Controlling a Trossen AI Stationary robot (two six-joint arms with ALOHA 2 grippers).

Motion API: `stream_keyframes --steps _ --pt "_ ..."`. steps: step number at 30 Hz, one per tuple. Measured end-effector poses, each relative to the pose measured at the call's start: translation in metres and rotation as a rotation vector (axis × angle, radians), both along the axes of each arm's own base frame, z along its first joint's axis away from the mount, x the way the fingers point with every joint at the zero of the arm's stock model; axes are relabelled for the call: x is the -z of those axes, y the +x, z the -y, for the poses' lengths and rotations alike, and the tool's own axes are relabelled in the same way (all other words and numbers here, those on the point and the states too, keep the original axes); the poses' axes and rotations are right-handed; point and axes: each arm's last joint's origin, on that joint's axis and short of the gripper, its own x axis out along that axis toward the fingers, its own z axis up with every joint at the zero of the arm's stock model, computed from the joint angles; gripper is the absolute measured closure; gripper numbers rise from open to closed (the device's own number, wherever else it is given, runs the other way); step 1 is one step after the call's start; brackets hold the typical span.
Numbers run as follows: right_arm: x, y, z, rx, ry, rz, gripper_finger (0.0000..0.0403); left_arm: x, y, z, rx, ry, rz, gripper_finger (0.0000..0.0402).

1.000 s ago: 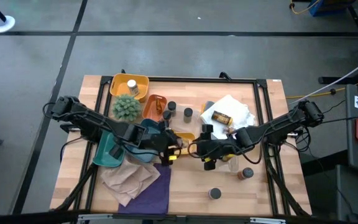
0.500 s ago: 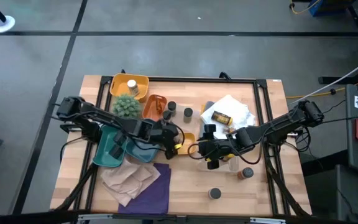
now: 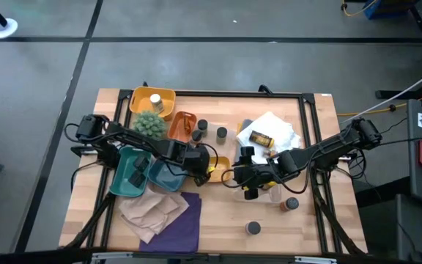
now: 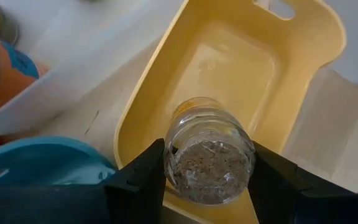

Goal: Sort spices by type
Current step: Put the left brown seasoning bottle into the bottom yellow bin

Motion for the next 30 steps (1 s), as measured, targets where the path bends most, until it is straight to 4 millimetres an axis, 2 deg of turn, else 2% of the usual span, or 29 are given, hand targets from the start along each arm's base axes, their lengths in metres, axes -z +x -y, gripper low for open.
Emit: stream_keyframes --steps 30 --pt "0.0 0.0 0.0 -0.001 0.002 0.003 0.0173 0.022 0.007 -0.003 -0.012 0.004 -0.06 0.0233"
